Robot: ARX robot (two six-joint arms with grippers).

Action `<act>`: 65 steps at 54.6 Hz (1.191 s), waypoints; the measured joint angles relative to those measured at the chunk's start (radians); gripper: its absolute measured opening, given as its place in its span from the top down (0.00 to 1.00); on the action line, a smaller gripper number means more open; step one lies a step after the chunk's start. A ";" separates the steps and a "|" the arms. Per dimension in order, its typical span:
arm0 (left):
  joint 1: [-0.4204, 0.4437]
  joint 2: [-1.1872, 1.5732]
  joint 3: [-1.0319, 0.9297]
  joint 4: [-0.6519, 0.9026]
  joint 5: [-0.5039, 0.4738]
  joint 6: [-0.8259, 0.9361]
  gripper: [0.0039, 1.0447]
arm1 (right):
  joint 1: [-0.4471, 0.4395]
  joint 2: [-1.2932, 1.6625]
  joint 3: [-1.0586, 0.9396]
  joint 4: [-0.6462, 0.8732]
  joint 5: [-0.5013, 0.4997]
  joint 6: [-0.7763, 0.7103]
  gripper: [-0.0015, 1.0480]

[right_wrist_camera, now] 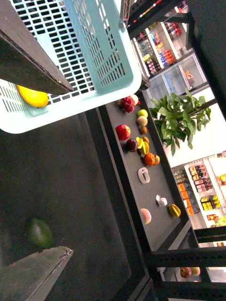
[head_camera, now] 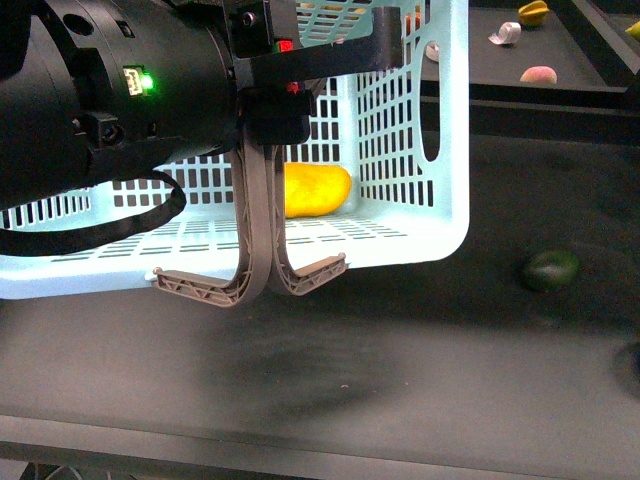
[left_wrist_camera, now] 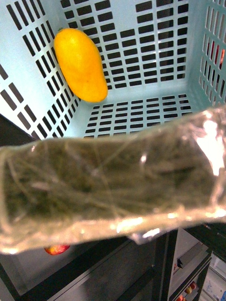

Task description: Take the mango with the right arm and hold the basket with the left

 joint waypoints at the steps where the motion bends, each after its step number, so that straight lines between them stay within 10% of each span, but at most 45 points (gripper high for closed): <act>1: 0.000 0.000 0.000 0.000 0.000 0.000 0.96 | 0.000 0.000 0.000 0.000 0.000 0.000 0.08; 25: 0.000 0.000 0.000 0.000 0.002 -0.001 0.96 | 0.000 0.002 0.000 -0.003 0.000 0.003 0.08; 35: 0.000 0.000 0.000 0.000 0.002 -0.002 0.96 | -0.062 -0.079 -0.030 -0.017 -0.126 -0.267 0.37; 55: 0.000 0.000 0.000 0.000 0.001 -0.002 0.96 | -0.228 -0.253 -0.072 -0.136 -0.290 -0.346 0.96; 65: 0.000 0.000 0.000 0.000 0.002 -0.003 0.96 | -0.241 -0.342 -0.072 -0.224 -0.299 -0.350 0.98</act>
